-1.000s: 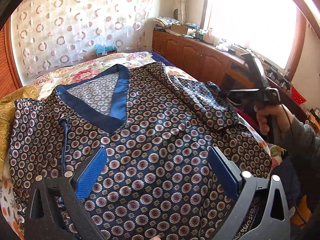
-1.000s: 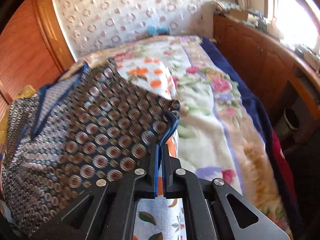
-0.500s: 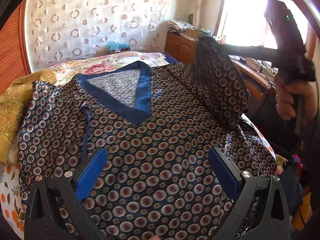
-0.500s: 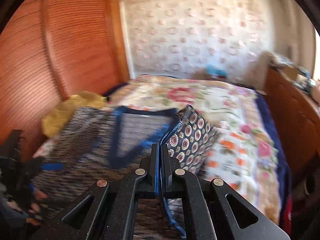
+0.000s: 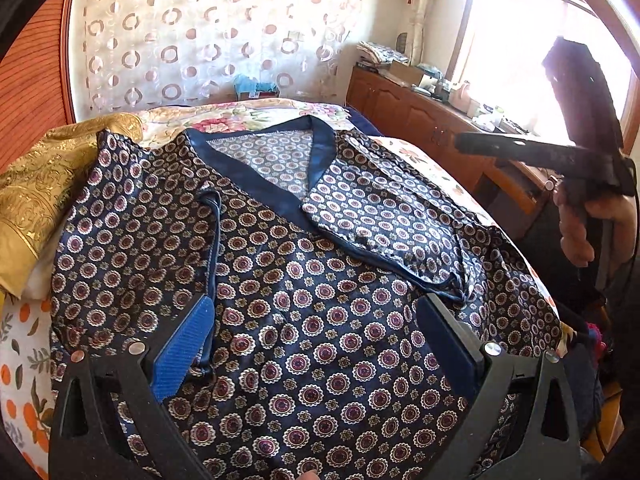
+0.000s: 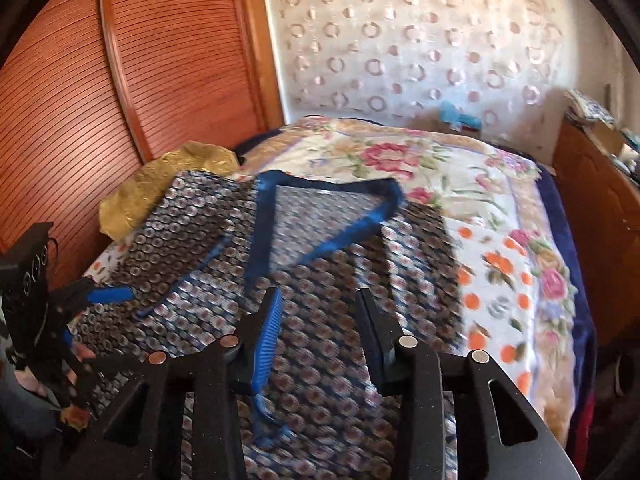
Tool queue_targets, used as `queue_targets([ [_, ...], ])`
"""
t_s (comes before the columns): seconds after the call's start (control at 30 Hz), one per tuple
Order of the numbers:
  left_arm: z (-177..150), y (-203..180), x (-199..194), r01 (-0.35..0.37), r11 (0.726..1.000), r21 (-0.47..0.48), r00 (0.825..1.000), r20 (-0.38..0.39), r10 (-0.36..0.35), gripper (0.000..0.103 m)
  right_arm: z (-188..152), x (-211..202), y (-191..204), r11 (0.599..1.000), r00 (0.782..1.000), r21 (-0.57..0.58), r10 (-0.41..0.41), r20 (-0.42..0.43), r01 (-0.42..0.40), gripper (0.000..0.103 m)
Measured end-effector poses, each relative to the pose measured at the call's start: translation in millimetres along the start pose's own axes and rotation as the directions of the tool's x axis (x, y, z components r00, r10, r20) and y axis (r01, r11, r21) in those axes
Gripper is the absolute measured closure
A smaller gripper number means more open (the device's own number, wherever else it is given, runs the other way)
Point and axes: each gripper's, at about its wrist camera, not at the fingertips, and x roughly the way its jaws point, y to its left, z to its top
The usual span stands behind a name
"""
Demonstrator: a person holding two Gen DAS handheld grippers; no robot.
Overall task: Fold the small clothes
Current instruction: 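Fold the held sleeve across the shirt body and open the right tool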
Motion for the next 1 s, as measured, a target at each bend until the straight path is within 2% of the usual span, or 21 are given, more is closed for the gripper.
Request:
queue_targets([
  [0.17, -3.9, -7.8, 7.6, 0.007, 1.0, 0.022, 1.0, -0.015, -0.006, 0.001, -37.8, -28.4, -17.7, 0.995, 0.995, 0.039, -0.092, -0.022, 0.093, 0.064],
  [0.3, -7.4, -8.5, 17.8, -0.004, 1.0, 0.029, 0.999, -0.04, 0.005, 0.001, -82.4, -39.5, -34.7, 0.982, 0.98, 0.055, -0.174, -0.098, 0.18, 0.064],
  [0.47, -11.7, -4.6, 30.1, -0.01, 1.0, 0.019, 0.998, -0.063, 0.011, 0.001, -120.5, -39.2, -44.8, 0.976, 0.969, 0.099, -0.175, -0.175, 0.194, 0.064],
  [0.57, -14.7, -4.9, 36.2, -0.028, 0.999, 0.026, 0.996, -0.079, 0.03, 0.001, -131.1, -37.3, -50.0, 0.974, 0.967, 0.106, -0.18, -0.183, 0.201, 0.064],
  [0.63, -16.6, -4.7, 40.0, -0.036, 0.999, 0.03, 0.995, -0.088, 0.039, 0.001, -133.1, -36.9, -49.7, 0.973, 0.97, 0.123, -0.174, -0.168, 0.196, 0.085],
  [0.73, -19.3, -3.0, 44.2, -0.043, 0.999, 0.029, 0.994, -0.099, 0.046, 0.001, -143.3, -51.8, -59.7, 0.964, 0.971, 0.145, -0.202, -0.131, 0.221, 0.1],
  [1.0, -20.8, -1.2, 49.3, -0.049, 0.998, 0.026, 0.993, -0.107, 0.052, 0.001, -173.7, -84.2, -62.7, 0.955, 0.966, 0.164, -0.23, -0.12, 0.247, 0.102],
])
